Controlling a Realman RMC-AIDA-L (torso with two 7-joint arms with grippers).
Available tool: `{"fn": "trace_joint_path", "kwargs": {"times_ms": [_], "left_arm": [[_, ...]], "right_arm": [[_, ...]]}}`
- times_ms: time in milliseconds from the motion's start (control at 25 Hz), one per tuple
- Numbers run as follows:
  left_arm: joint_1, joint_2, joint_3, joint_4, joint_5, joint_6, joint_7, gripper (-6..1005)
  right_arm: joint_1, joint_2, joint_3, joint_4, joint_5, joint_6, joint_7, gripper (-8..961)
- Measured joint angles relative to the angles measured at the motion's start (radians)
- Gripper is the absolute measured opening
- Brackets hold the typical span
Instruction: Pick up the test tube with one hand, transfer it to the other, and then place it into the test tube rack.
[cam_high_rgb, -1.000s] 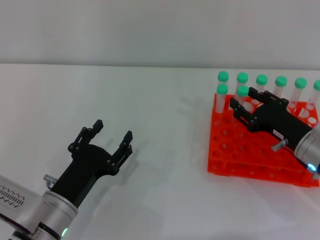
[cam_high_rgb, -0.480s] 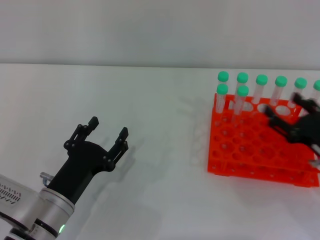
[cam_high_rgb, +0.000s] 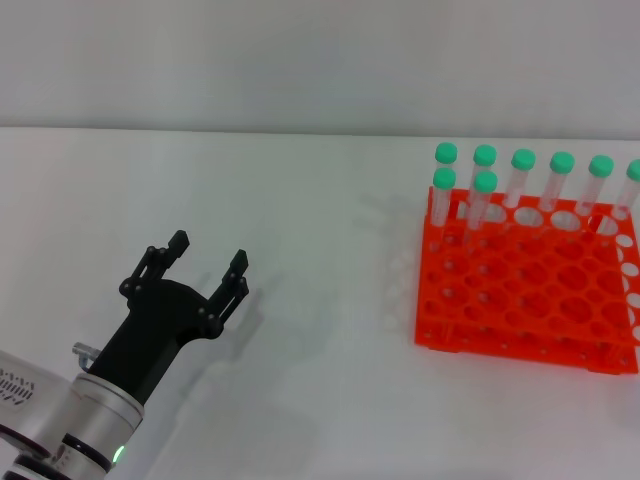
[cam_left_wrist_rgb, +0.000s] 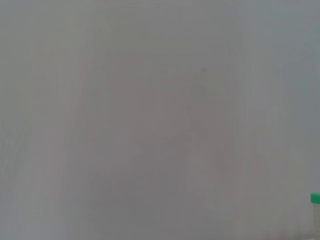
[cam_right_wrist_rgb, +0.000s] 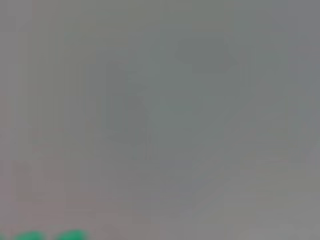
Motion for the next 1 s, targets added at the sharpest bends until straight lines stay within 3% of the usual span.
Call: {"fn": "trace_joint_path", "kwargs": {"times_ms": [480, 1000], "left_arm": [[-0.010, 0.000, 0.000, 0.000, -0.067, -0.004, -0.004, 763], [-0.015, 0.000, 0.000, -0.001, -0.126, -0.012, -0.033, 763]], "right_arm": [[0.014, 0.001, 0.046, -0.008, -0.002, -0.107, 0.000, 837], [0.017, 0.003, 0.047, -0.002, -0.001, -0.111, 0.000, 832]]}}
